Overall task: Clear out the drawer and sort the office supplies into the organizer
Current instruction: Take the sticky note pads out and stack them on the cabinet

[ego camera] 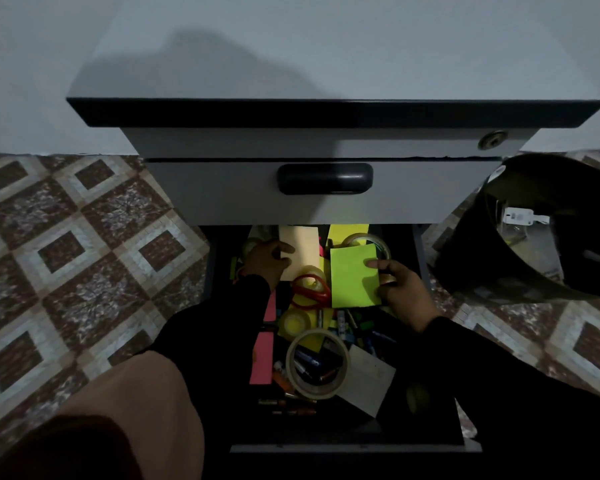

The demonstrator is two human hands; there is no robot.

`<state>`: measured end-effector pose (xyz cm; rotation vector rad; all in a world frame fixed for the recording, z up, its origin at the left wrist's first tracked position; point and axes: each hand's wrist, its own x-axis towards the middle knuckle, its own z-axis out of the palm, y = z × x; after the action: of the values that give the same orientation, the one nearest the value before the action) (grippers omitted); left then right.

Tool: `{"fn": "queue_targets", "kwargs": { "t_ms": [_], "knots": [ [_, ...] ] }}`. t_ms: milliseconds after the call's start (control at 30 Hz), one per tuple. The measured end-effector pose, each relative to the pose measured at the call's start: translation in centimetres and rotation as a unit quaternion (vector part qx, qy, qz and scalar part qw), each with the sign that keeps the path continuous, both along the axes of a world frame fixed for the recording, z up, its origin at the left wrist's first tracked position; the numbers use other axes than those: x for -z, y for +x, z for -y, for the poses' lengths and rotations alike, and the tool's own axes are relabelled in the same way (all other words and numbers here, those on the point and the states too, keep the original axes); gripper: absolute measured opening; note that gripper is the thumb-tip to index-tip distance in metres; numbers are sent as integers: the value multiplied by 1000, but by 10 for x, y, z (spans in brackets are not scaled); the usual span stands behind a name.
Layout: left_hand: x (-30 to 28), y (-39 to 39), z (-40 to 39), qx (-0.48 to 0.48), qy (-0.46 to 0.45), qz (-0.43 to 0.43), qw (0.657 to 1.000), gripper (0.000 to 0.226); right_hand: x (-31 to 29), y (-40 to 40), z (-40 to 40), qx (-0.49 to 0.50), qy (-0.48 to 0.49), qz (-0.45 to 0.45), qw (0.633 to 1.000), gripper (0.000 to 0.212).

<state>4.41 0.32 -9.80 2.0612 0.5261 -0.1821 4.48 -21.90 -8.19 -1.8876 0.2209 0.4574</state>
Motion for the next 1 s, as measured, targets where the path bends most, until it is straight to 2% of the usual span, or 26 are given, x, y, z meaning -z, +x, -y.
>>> {"fn": "queue_targets", "kwargs": {
  "t_ms": [233,467,600,800,1000],
  "knots": [
    [-6,-17,-18,-14,-7,-9,1000,25,-8,-10,-5,11,7,0,1000,47],
    [-24,-47,-33,-21,-4,-38,999,41,-21,-30,-8,-21,-1,4,1000,45],
    [-41,-71,-34,-38,-66,-27,997,41,-39,-44,-9,-33,15,7,999,49],
    [-95,-102,-18,-8,-174,-28,984,42,-75,-65,-5,-56,32,24,998,47],
    [-158,-109,-15,38,-224,2,974,39,-131,-72,8,-92,45,68,992,46]
  ]
}}
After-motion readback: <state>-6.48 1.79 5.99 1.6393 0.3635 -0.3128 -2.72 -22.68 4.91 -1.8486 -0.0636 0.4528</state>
